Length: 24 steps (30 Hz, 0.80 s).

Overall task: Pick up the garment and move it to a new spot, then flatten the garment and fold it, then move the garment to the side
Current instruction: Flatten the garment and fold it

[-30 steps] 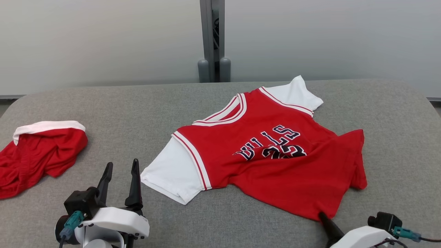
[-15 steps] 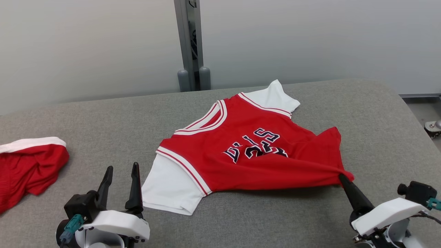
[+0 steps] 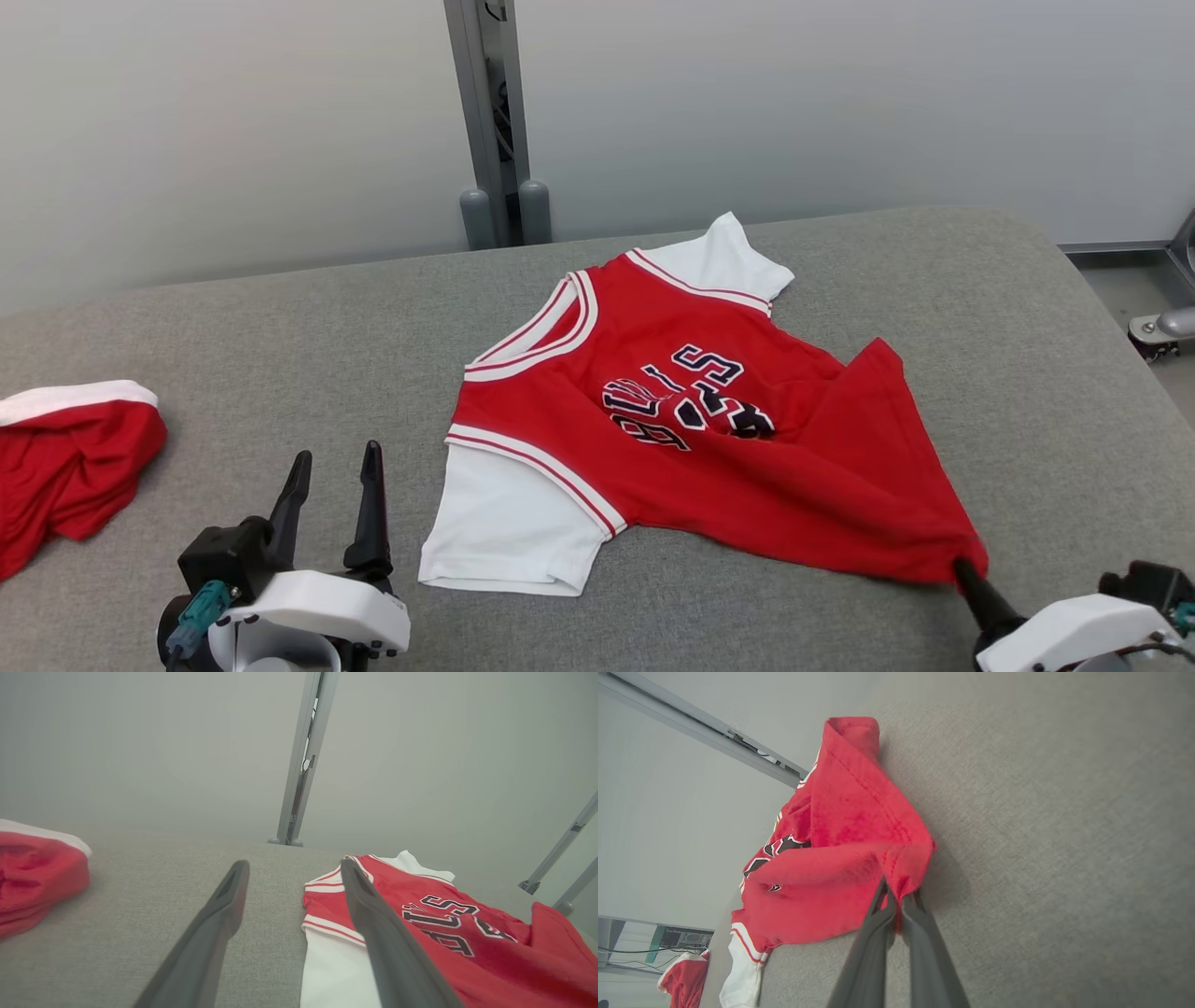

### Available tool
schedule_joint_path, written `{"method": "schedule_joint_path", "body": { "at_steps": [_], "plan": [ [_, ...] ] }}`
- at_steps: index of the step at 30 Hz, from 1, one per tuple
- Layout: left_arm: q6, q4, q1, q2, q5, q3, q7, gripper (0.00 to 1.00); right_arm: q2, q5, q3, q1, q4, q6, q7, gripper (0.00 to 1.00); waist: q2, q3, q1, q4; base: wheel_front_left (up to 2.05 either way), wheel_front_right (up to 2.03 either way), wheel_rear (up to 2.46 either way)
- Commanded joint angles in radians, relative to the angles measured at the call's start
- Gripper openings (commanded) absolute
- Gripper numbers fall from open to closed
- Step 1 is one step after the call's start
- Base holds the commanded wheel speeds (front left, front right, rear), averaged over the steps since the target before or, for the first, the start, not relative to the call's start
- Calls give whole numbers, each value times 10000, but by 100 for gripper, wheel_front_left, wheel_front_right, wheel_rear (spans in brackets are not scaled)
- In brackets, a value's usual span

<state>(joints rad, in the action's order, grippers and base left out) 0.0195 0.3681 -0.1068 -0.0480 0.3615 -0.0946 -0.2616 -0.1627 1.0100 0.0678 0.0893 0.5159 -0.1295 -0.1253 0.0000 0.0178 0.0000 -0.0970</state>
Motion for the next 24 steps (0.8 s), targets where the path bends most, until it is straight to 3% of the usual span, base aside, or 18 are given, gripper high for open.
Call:
{"method": "schedule_joint_path", "body": {
  "at_steps": [1,11,17,24],
  "plan": [
    [38,1,-52,-44,42,15,-26,100,190,-48,-77,-67,32,-23,-144,0,0,-28,0,2,0,0,0],
    [-151,581,-217,-39,15,-225,-26,100,916,-1268,-1095,-92,53,-23,-923,0,0,-215,0,-39,0,0,0],
    [-625,2419,-585,-50,116,-1203,-28,100,1079,-1590,-1221,-180,-448,-23,-1008,0,0,-263,0,-71,0,0,0],
    [-638,4370,-1372,-44,363,-1862,-28,100,1096,-1450,-1080,-281,-663,-23,-933,0,0,-299,0,-105,0,0,0]
  ]
}}
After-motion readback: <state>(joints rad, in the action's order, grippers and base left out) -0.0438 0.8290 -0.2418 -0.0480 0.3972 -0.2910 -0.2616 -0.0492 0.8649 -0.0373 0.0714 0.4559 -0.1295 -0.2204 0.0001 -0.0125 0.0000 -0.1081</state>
